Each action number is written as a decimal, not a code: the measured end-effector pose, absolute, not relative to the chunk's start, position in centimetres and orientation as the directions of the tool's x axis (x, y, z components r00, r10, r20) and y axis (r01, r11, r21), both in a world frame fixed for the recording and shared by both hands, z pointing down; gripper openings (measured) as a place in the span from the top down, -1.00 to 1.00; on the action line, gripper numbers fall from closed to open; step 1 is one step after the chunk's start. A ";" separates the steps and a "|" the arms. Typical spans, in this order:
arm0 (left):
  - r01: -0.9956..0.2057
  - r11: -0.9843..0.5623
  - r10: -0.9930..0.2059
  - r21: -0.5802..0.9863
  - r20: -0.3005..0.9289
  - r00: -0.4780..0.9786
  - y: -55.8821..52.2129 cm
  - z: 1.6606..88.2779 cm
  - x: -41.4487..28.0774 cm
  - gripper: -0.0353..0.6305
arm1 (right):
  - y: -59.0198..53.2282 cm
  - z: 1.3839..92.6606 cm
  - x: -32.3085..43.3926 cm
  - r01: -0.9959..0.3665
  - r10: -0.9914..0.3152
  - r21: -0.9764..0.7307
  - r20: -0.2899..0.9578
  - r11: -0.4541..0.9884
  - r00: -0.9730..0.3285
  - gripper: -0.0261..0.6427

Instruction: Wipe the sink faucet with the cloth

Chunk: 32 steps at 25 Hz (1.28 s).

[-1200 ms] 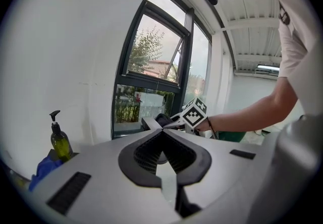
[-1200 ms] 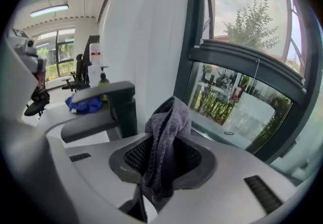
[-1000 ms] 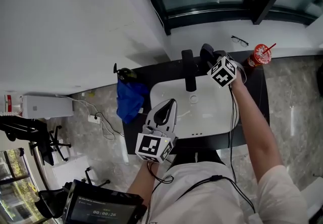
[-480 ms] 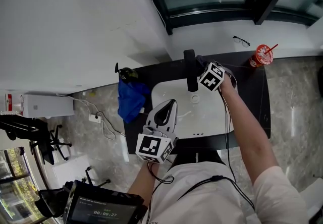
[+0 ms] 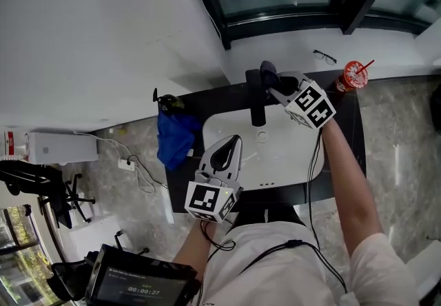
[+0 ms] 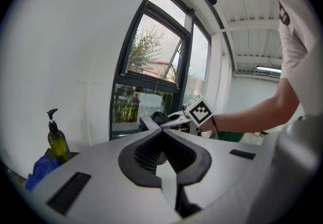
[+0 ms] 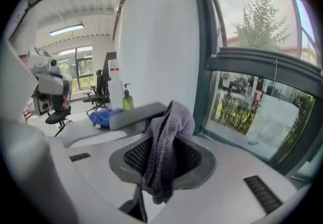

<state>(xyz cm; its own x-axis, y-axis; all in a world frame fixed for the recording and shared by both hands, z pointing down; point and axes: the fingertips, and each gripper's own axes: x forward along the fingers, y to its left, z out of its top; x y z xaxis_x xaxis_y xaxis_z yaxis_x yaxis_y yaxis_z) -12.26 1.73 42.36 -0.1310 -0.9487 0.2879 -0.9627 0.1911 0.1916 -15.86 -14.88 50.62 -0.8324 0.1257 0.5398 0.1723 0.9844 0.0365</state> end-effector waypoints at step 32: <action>-0.952 0.248 -0.935 0.181 0.300 -0.187 4.1 42.2 -13.1 0.92 | -13.7 62.3 -15.7 0.223 0.029 0.108 0.844 0.969 -0.536 0.63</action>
<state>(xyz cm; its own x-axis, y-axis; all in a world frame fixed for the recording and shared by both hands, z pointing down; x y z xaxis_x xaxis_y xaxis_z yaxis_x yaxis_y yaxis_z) -13.09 4.13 42.24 -0.1871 -0.9354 0.3001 -0.9516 0.2484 0.1808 -15.74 -13.69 62.34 -0.5359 0.0289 0.8438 0.2229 0.9688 0.1084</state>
